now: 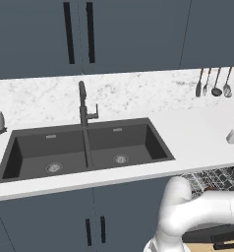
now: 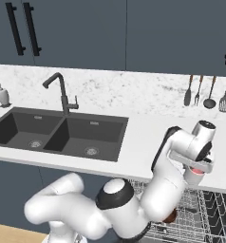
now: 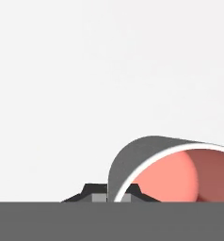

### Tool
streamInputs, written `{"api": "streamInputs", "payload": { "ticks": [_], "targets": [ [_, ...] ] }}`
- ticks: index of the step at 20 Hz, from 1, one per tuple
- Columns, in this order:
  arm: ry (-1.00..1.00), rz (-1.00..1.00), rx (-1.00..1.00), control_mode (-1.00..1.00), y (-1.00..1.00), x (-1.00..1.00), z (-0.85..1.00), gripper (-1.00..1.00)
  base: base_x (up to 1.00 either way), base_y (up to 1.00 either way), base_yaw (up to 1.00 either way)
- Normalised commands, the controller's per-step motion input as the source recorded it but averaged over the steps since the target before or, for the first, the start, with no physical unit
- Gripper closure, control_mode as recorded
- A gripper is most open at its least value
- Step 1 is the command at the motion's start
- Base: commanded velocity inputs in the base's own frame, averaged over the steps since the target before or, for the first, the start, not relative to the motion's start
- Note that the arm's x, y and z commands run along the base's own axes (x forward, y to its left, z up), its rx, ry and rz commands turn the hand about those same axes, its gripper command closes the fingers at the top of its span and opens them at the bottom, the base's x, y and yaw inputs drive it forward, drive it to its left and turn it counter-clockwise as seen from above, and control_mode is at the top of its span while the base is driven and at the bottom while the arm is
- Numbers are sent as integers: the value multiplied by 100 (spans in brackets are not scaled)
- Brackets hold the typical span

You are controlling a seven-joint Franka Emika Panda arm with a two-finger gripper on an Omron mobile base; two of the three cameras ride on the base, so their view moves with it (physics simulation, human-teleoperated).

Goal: Pick up the cup and bowl from the counter, place them in the dishwasher, and close the dishwasher door.

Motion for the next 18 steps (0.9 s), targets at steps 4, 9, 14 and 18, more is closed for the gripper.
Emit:
{"api": "streamInputs", "payload": {
  "ticks": [4,9,14,18],
  "targets": [
    [-18,2,6,-100,-57,-100,-3,100,0,0,0],
    [-23,6,6,-100,-49,-100,-28,100,0,0,0],
    [-17,10,1,-100,-12,-66,-54,100,0,0,0],
    [-7,10,0,-100,0,-5,-33,100,0,0,0]
  ]
}}
